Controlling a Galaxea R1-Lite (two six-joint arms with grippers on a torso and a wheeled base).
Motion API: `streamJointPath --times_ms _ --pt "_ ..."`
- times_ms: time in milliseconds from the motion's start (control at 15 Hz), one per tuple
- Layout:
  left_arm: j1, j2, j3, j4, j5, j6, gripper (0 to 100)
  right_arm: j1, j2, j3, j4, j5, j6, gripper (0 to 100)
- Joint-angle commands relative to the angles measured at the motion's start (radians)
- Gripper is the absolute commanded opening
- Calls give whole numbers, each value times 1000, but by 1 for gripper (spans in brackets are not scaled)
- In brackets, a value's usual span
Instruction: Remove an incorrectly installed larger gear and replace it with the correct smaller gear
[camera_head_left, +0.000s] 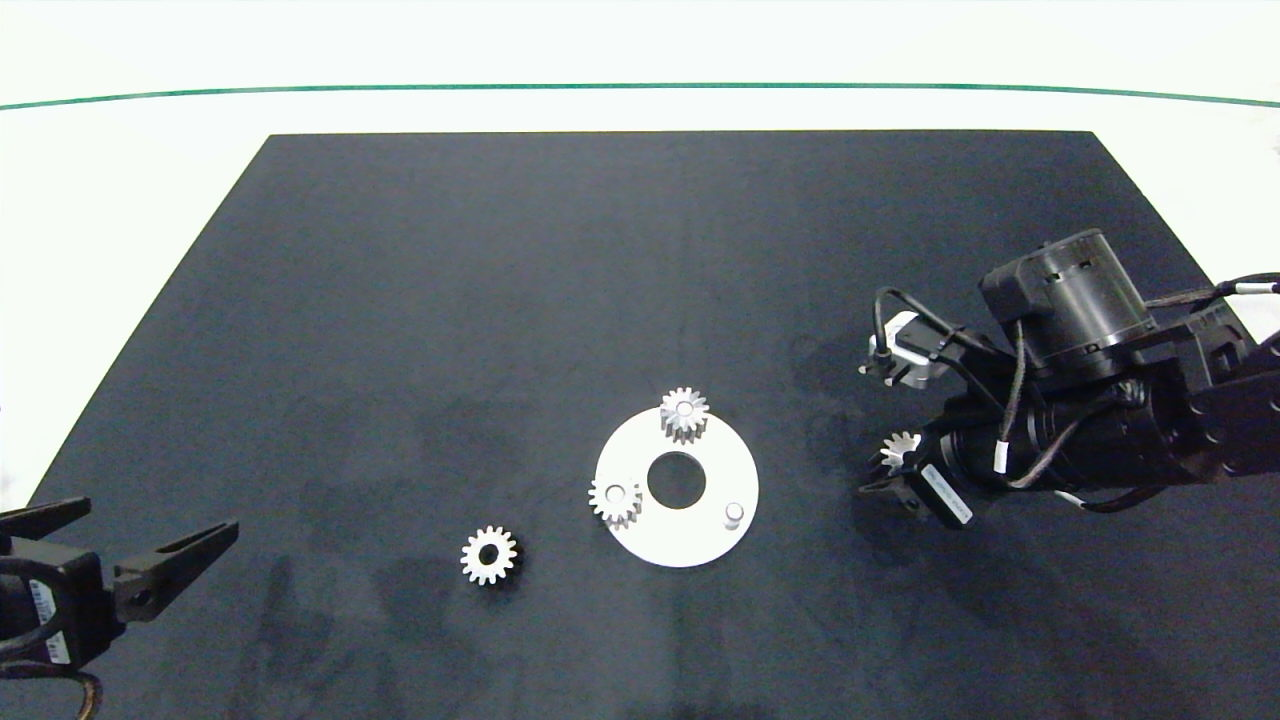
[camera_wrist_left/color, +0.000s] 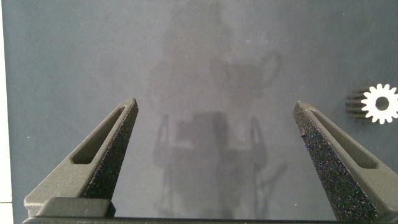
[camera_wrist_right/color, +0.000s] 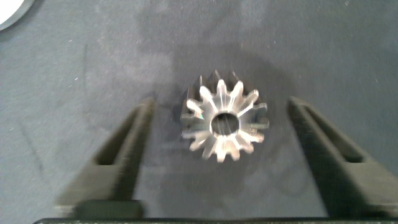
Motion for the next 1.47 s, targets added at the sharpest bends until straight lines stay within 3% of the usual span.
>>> streamJointPath --times_ms 67,467,533,667,733,800,1133,1467 --pt "-4 -5 3 2 -4 19 100 9 -110 33 2 -3 33 100" --pt "-106 -5 51 4 -7 87 100 7 -342 104 5 -29 105 100" --pt "-133 -4 56 11 -7 111 100 5 -379 107 8 -37 124 100" --pt "-143 3 49 61 -7 165 100 2 -443 119 10 -64 133 100" --pt "-148 9 46 74 -7 174 100 1 -465 125 8 -84 134 100" --pt "-194 27 42 79 -7 176 100 2 -500 137 8 -103 137 100" --pt "-281 138 -9 76 -4 194 100 -18 -598 188 8 -104 140 100" --pt "-470 193 19 65 -7 187 100 -18 -626 206 8 -104 154 100"
